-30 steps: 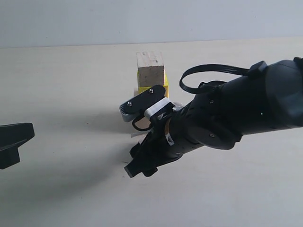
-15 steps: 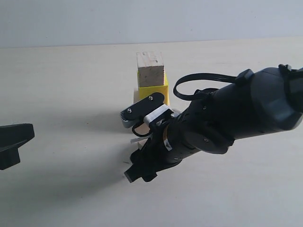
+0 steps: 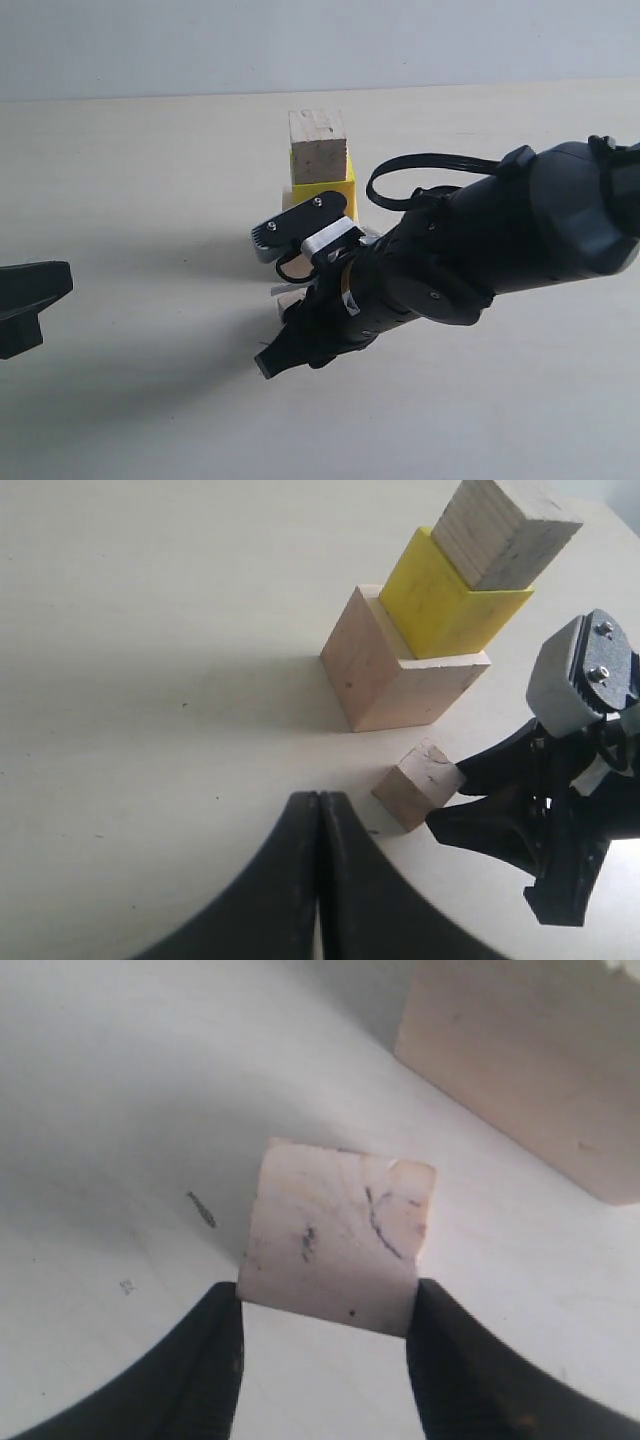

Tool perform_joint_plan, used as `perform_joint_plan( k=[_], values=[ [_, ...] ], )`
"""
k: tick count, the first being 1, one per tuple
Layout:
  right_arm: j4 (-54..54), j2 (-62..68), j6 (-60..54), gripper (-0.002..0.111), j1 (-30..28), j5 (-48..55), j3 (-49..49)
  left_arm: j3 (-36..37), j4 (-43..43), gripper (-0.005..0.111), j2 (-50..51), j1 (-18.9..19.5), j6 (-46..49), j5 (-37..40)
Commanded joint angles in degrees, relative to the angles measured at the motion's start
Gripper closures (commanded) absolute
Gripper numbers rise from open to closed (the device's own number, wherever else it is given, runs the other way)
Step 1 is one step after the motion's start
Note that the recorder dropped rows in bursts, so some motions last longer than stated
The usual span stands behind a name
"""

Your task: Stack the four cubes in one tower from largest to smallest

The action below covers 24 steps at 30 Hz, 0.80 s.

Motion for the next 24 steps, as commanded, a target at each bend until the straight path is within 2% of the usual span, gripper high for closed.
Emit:
perform_joint_plan(
  k=[1,2,3,12,24],
  values=[
    [-0.1,0.0,0.4,0.100,0.1,2.6,-0.2,0.2,0.0,0.107,-0.3,0.0,0.0,-0.2],
    [-0.1,0.0,0.4,0.106,0.1,3.9,-0.2,0.2,0.0,0.107,-0.3,0.0,0.0,-0.2],
    [-0.1,0.0,0.4,0.108,0.1,4.9,-0.2,0.2,0.0,0.107,-0.3,0.0,0.0,0.0],
    [0.6,0.0,0.4,0.108,0.1,17.0,0.3,0.2,0.0,0.107,-0.3,0.0,0.0,0.0],
    [5.0,-12.9,-0.5,0.108,0.1,14.0,10.4,0.2,0.0,0.107,-0.3,0.0,0.3,0.0]
  ],
)
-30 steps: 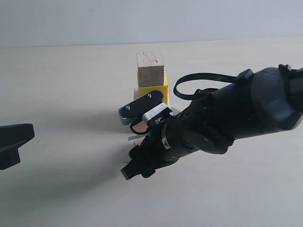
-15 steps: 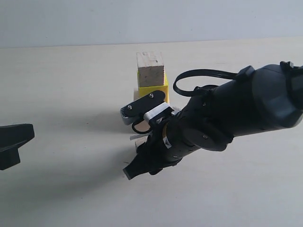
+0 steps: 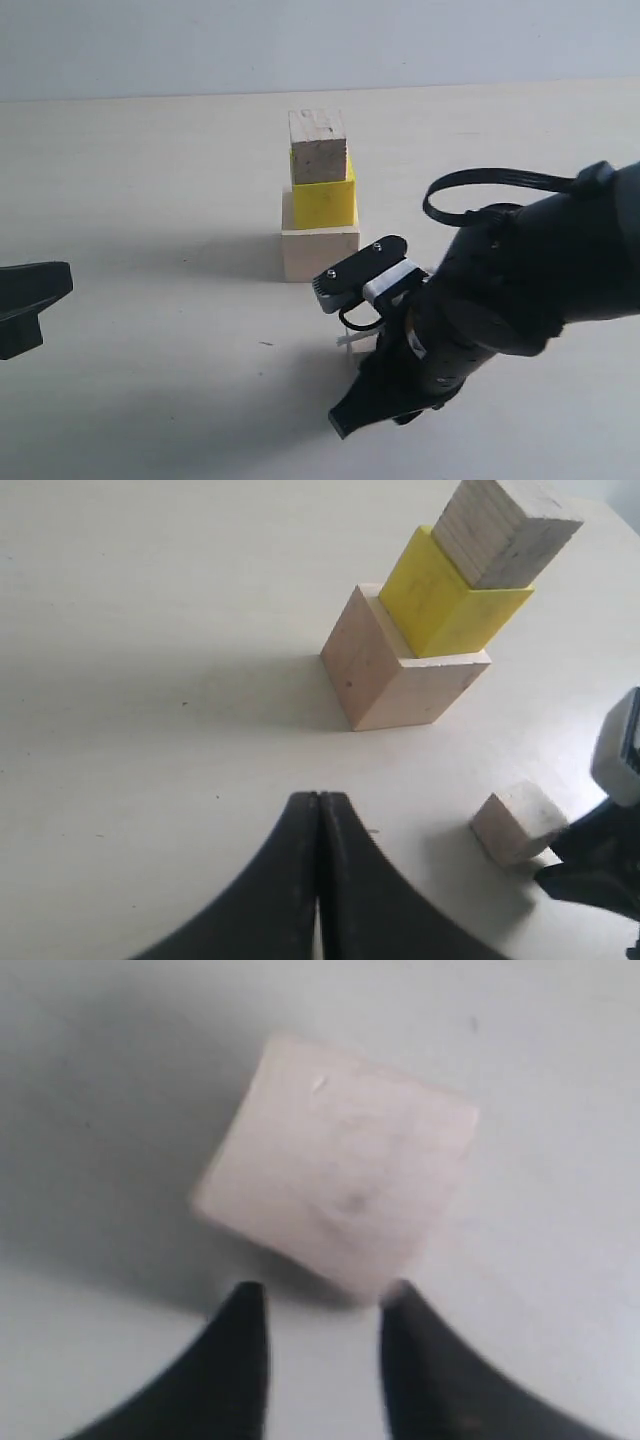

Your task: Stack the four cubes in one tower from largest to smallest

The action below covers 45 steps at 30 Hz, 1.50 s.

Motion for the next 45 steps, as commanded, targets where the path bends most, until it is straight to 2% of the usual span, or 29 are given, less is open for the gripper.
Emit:
perform_joint_plan(
  k=[1,12,15,17,21,26,28,32,38,45],
  values=[
    [0.5,-7.3,1.6,0.108,0.1,-0.2,2.9,0.2,0.0,0.107,-0.3,0.0,0.3,-0.1],
    [-6.3,-16.9,7.8,0.108,0.1,5.5,3.5,0.2,0.0,0.107,-0.3,0.0,0.3,-0.1],
    [-6.4,-16.9,5.9,0.108,0.1,3.9,3.5,0.2,0.0,0.107,-0.3,0.0,0.3,-0.1],
    [-6.3,-16.7,-0.8,0.105,0.1,1.3,3.5,0.2,0.0,0.107,-0.3,0.0,0.3,-0.2],
    [-2.0,-16.2,-10.0,0.088,0.1,-2.3,3.5,0.2,0.0,0.107,-0.3,0.0,0.3,-0.1],
    [-0.8,-16.2,-20.1,0.047,0.1,-2.5,3.5,0.2,0.0,0.107,-0.3,0.0,0.3,-0.1],
    [-1.2,-16.2,-20.8,0.038,0.1,-3.7,3.5,0.2,0.0,0.107,-0.3,0.0,0.3,-0.1],
    [-1.4,-16.0,-20.2,0.042,0.1,-4.4,1.8,0.2,0.0,0.107,-0.3,0.0,0.3,-0.1],
    [-1.0,-15.0,-21.9,0.043,0.1,9.1,-5.7,0.2,0.0,0.107,-0.3,0.0,0.3,0.0],
    [-1.3,-14.3,-33.4,0.043,0.1,17.4,-11.0,0.2,0.0,0.107,-0.3,0.0,0.5,0.1]
  ],
)
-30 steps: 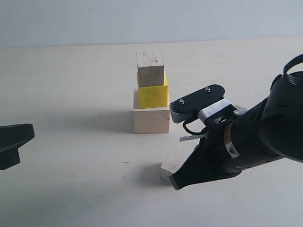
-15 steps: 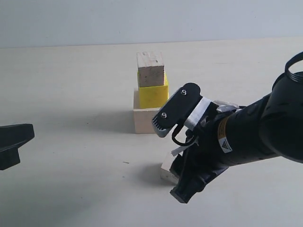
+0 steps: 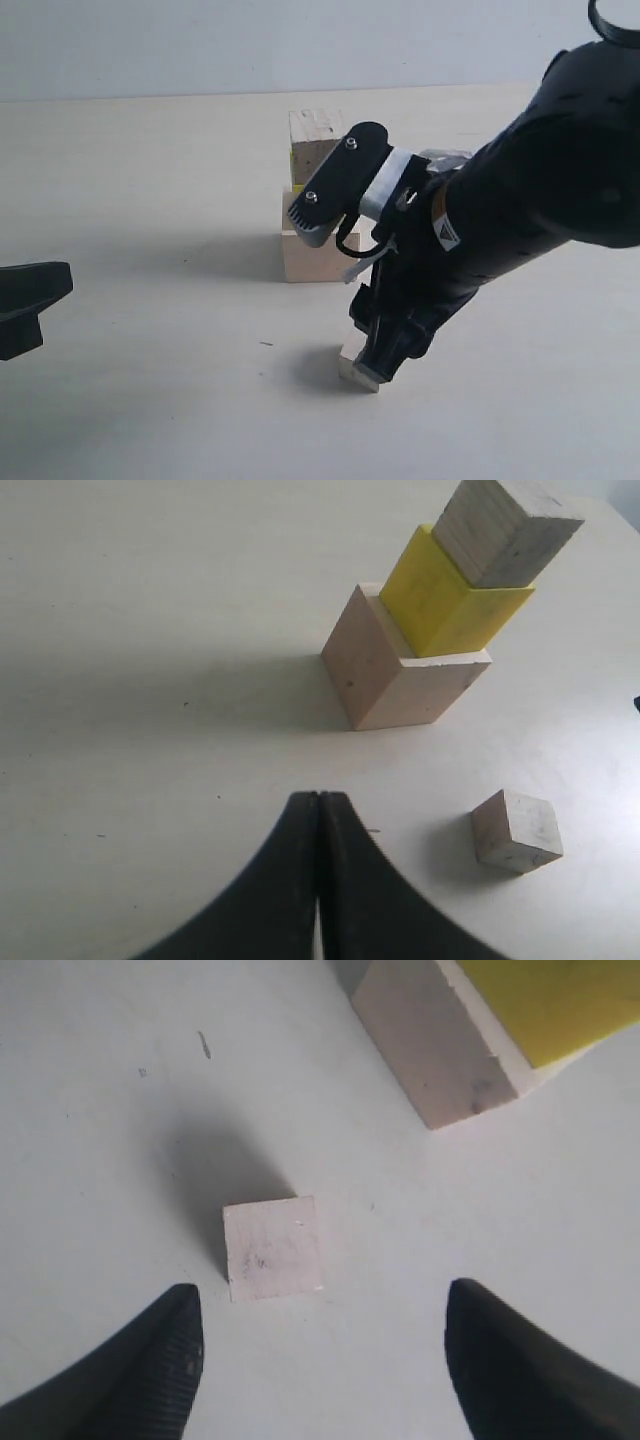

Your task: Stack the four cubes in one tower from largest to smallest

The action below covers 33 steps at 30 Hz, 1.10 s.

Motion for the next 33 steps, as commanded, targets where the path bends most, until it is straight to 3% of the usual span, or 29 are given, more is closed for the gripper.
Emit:
perform_joint_plan(
  k=[1,13,16,33],
  values=[
    [-0.2,1.2,-7.4,0.043,0.1,4.1,-1.9,0.2,0.0,0.107,-0.3,0.0,0.3,0.1],
    [0.8,9.3,-10.3,0.043,0.1,-0.1,-2.2,0.2,0.0,0.107,-0.3,0.0,0.4,0.2],
    [1.5,11.7,-10.3,0.038,0.1,-1.0,-2.3,0.2,0.0,0.107,-0.3,0.0,1.3,0.2],
    [5.4,12.0,-6.7,0.038,0.1,-3.1,-2.3,0.2,0.0,0.107,-0.3,0.0,1.4,0.2]
  ],
)
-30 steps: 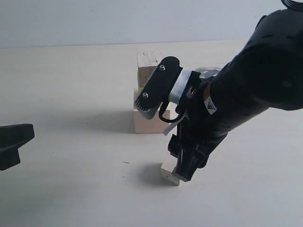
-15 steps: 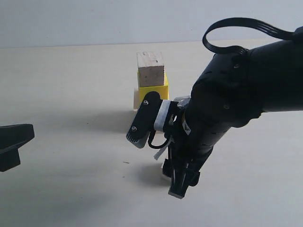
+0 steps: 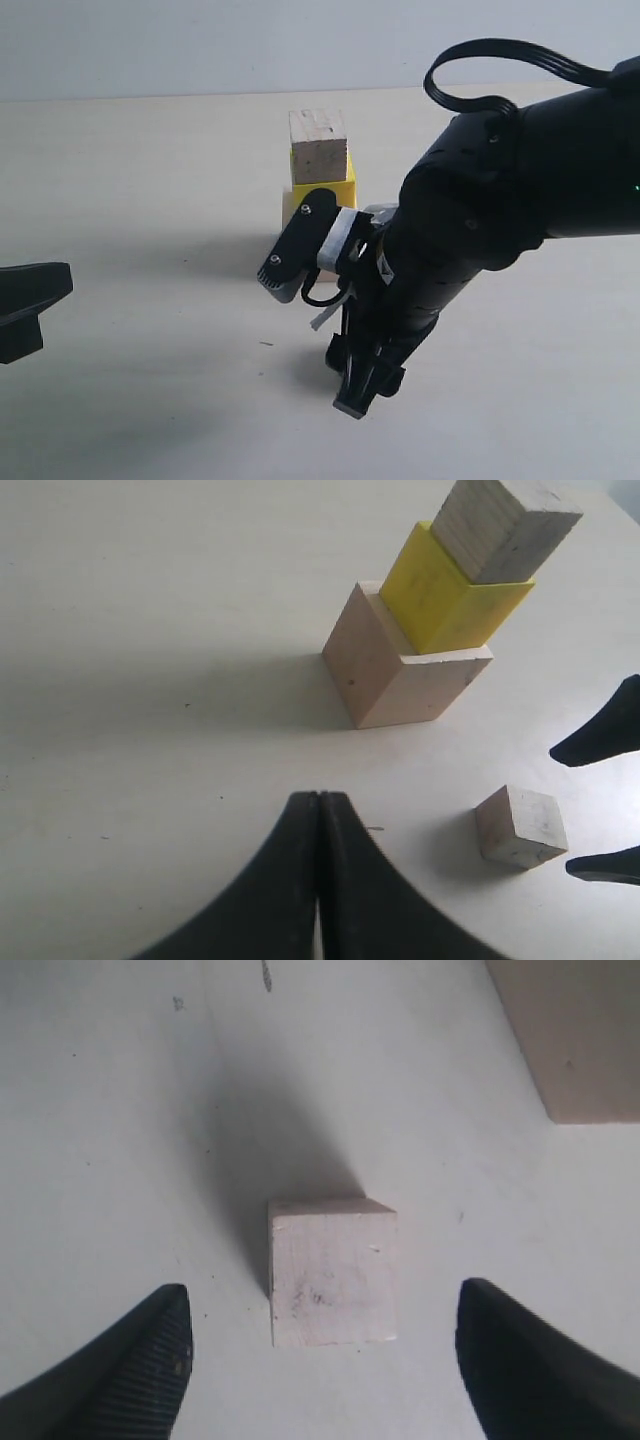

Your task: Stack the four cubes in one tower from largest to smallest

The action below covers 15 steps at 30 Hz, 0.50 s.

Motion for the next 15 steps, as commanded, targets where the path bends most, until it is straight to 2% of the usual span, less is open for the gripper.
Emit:
perform_joint_plan(
  k=[1,15],
  values=[
    [0.3,0.2,0.8,0.038,0.1,-1.2,-0.4,0.2,-0.1,0.107,-0.3,0.0,0.4,0.0],
    [0.0,6.1,2.0,0.038,0.1,-1.9,-0.4,0.2,-0.1,0.107,-0.3,0.0,0.4,0.1]
  ],
)
